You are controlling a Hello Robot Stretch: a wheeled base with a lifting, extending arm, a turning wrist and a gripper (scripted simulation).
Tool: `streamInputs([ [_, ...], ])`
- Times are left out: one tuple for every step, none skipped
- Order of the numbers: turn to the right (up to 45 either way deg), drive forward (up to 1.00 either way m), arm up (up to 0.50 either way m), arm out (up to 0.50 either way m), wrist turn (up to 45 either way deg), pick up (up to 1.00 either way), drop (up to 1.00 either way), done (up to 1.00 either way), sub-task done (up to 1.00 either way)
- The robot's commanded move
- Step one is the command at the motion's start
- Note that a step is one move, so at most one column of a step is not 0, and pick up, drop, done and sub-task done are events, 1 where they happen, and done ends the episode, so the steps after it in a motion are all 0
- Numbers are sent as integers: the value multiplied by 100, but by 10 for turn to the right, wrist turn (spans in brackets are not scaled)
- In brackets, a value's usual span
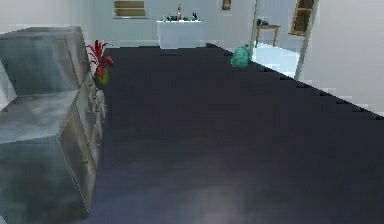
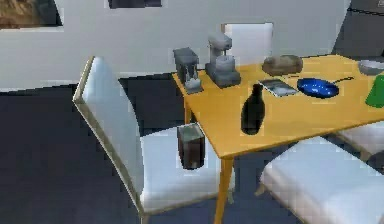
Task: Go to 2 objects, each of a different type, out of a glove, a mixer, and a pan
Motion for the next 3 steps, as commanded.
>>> streamInputs([
  [450, 0, 0, 0, 0, 0, 0, 0, 0],
  [450, 0, 0, 0, 0, 0, 0, 0, 0],
  [0, 0, 0, 0, 0, 0, 0, 100, 0],
])
